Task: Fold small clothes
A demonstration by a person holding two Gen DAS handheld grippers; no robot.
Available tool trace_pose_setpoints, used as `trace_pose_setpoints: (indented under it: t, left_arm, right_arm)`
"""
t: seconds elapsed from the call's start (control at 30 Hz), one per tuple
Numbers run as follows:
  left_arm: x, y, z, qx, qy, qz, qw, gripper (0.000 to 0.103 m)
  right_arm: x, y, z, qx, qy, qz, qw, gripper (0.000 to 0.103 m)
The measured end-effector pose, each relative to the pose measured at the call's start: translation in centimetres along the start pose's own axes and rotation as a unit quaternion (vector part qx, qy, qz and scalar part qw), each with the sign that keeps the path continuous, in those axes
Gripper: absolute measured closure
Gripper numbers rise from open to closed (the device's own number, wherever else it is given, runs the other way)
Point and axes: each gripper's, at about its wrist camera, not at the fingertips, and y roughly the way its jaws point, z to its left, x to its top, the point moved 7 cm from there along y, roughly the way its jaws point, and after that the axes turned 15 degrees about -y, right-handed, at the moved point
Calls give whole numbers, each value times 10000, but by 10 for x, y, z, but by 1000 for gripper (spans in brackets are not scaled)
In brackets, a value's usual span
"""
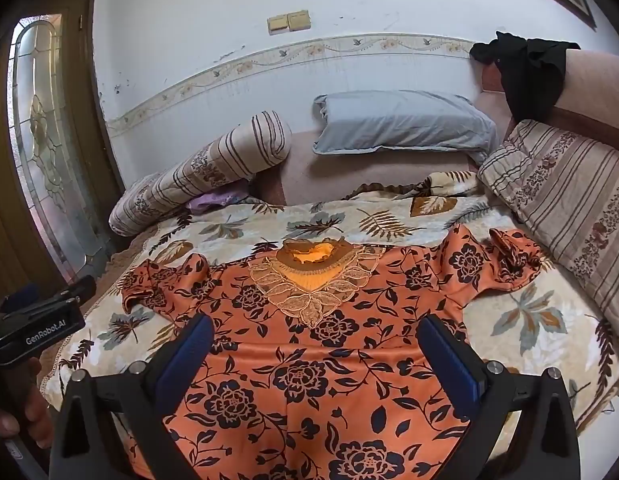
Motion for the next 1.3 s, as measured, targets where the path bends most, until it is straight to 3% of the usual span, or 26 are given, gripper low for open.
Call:
trace_pose_setpoints:
  t: [0.87, 1.3]
  left_arm:
    - [-6, 7, 0, -10, 42, 75, 10000, 0]
    - [-2, 26, -4, 87, 123, 128, 9998, 0]
  right_arm:
    - [-2, 3, 0, 25, -5, 14, 10000, 0]
    - [11, 23, 7, 311, 292, -85, 9991, 0]
